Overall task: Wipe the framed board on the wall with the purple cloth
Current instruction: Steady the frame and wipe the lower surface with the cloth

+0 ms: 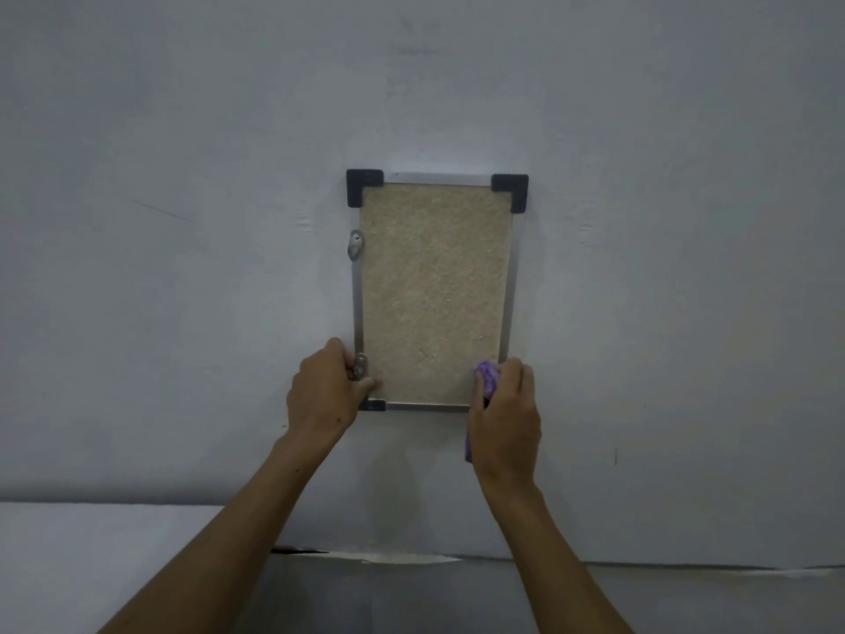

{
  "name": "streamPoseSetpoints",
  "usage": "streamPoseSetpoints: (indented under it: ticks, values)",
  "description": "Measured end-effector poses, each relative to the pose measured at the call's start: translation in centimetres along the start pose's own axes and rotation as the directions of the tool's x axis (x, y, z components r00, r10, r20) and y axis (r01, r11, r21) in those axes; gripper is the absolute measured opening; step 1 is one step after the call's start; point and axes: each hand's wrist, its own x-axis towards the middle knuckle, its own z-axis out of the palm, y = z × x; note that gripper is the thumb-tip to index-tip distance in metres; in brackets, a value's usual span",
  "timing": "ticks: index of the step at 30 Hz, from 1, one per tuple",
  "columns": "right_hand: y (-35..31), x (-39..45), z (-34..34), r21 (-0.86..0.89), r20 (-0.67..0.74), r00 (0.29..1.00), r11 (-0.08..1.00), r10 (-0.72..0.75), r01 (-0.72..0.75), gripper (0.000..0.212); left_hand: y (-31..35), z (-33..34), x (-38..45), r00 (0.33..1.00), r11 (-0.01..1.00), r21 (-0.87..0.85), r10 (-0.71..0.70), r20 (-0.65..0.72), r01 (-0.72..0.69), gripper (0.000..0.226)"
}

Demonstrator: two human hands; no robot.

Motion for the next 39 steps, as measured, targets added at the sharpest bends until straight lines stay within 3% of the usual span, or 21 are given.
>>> streamPoseSetpoints:
  ticks: [5,9,11,16,19,21,23,26,28,30,32,37,39]
  values:
    - [-1.0,-1.2,1.0,-0.052,0.198,0.953,0.968,-0.23,0.245,0.019,0.1,-0.3,0.1,1.0,1.0,0.013,-0.002,0.031,0.001,0.037]
    - [1.1,-0.2,-0.2,0.018,0.027,1.0,1.0,-0.014,0.014,0.02,0.1,-0.4,0.1,0.999,1.0,0.024,-0.001,0.032,0.0,0.036]
    - [0.6,-0.4,0.0,0.006,-0.011,1.0,1.0,0.025,-0.025,0.018,0.1,-0.4,0.1,0.999,1.0,0.026,0.001,0.033,-0.001,0.036]
    - [-0.6,-2.2,1.4,-0.047,0.264,0.927,0.957,-0.265,0.287,0.014,0.0,-0.5,0.2,0.999,0.998,0.056,-0.005,0.04,0.003,0.036]
    - [0.8,-1.0,0.6,0.027,0.091,0.995,0.999,-0.032,0.029,0.02,-0.1,-0.5,0.0,0.999,0.997,0.078,0.005,0.046,-0.008,0.033]
    - [1.5,-0.6,0.2,0.059,-0.022,0.999,0.997,0.041,-0.04,0.018,-0.2,-0.5,-0.1,0.999,0.997,0.073,0.002,0.039,-0.004,0.032]
    - [1.3,-0.8,0.2,0.04,0.082,0.994,0.997,-0.067,0.063,0.018,-0.2,-0.6,0.1,0.999,0.997,0.078,-0.006,0.037,0.004,0.032]
    - [1.3,-1.6,0.4,-0.021,0.32,0.911,0.96,-0.258,0.28,0.02,-0.3,-0.5,0.3,0.999,0.998,0.07,-0.007,0.049,0.003,0.032]
    - [1.3,-0.4,-0.2,-0.002,0.254,0.94,0.972,-0.227,0.236,0.021,-0.2,-0.5,0.2,0.999,0.998,0.063,0.006,0.045,-0.009,0.031]
    - [1.2,1.4,-0.6,0.017,0.094,0.983,0.987,-0.159,0.158,0.022,-0.2,-0.4,0.0,0.999,0.998,0.061,-0.001,0.034,-0.001,0.031]
    - [1.2,2.3,-0.9,0.009,0.028,0.986,0.986,-0.166,0.166,0.022,-0.2,-0.4,-0.1,0.999,0.998,0.065,-0.01,0.031,0.008,0.031]
    - [2.6,0.0,-1.2,-0.039,0.308,0.896,0.937,-0.32,0.348,0.016,-0.4,-0.3,-0.2,0.999,0.998,0.063,-0.006,0.036,0.004,0.03]
    - [2.7,1.0,-1.2,-0.045,0.291,0.908,0.944,-0.301,0.327,0.017,-0.3,-0.3,-0.2,0.999,0.998,0.055,-0.009,0.034,0.007,0.029]
